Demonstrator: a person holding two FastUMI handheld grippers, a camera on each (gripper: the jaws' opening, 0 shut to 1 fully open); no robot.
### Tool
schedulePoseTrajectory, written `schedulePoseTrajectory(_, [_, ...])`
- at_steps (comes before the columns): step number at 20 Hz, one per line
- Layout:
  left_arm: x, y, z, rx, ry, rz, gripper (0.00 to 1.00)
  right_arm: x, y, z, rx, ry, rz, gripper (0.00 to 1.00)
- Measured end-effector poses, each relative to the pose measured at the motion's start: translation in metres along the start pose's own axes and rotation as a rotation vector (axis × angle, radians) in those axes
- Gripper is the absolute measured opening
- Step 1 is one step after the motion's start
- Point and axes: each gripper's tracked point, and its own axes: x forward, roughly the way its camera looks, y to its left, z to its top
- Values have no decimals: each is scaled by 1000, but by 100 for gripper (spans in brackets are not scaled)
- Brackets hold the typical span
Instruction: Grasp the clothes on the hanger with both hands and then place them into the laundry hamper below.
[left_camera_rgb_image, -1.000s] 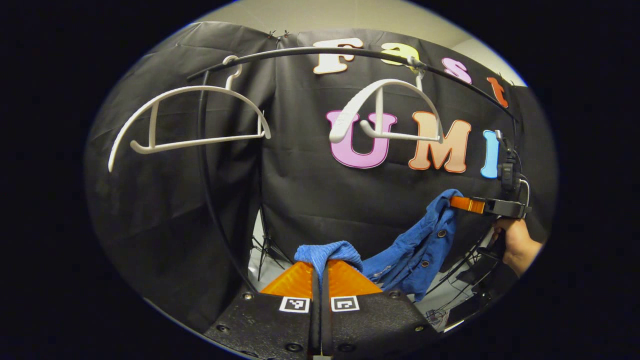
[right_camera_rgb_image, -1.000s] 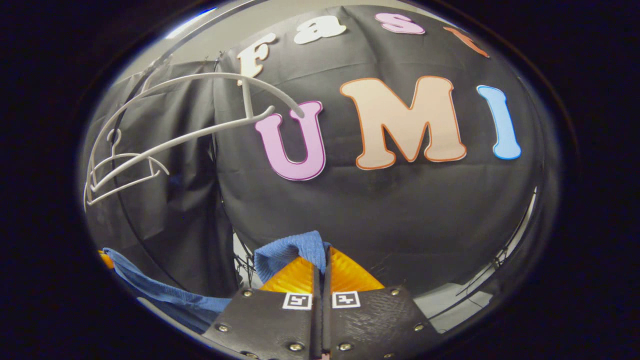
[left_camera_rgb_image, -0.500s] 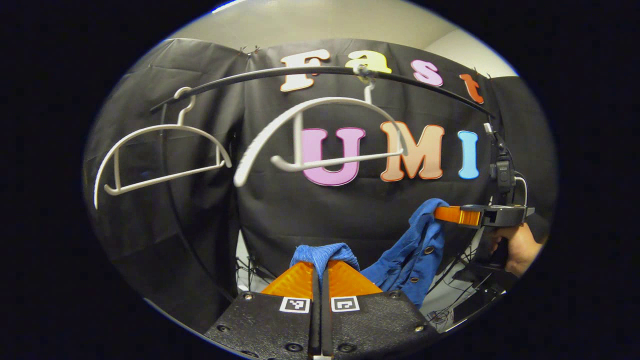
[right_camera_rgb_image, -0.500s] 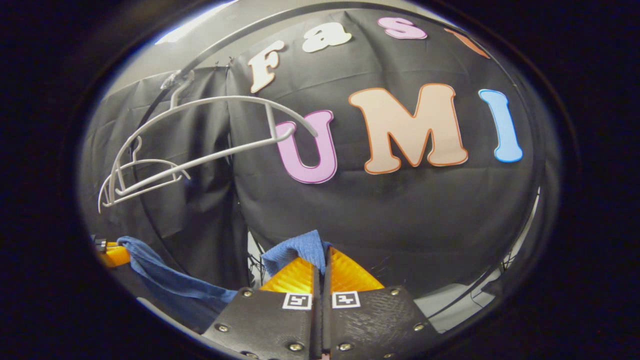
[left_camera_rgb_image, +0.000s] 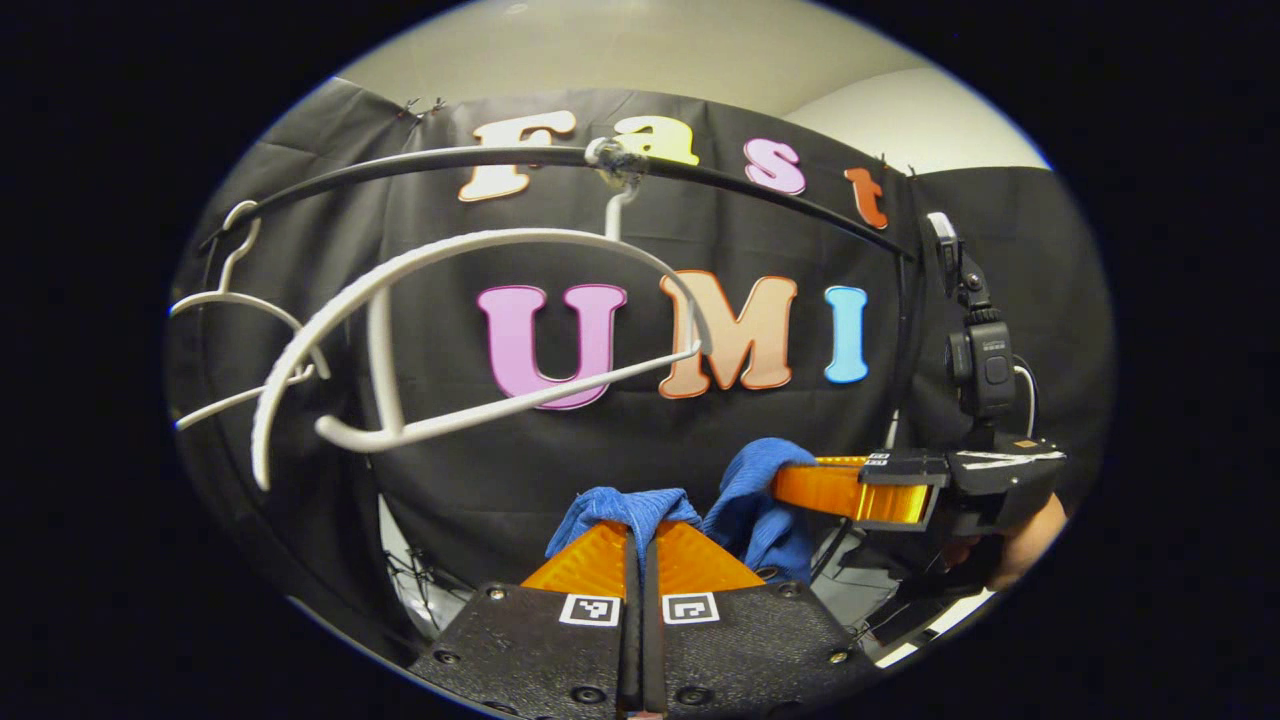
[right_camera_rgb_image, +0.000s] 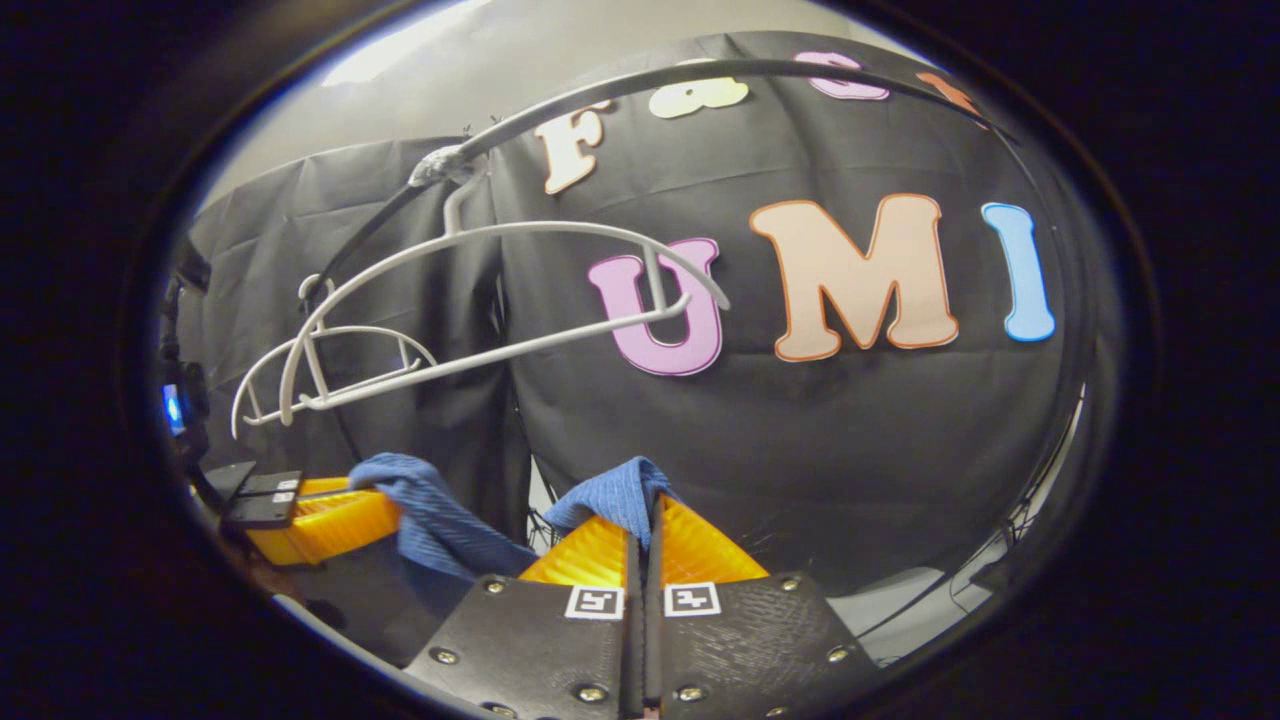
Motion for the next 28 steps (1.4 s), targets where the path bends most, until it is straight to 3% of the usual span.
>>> schedulePoseTrajectory(7, [16,-20,16,-21,-52,-149,1,-13,21,8,82,12,-55,1])
schedulePoseTrajectory(10, [22,-15,15,-34,-49,-161,2,-10,28,9,104,9,-91,1])
schedulePoseTrajectory(21, [42,15,-69,-68,95,-122,2,21,25,-80,222,127,-201,3])
schedulePoseTrajectory(28, [55,32,-128,-44,203,-74,2,31,4,-136,217,234,-276,1])
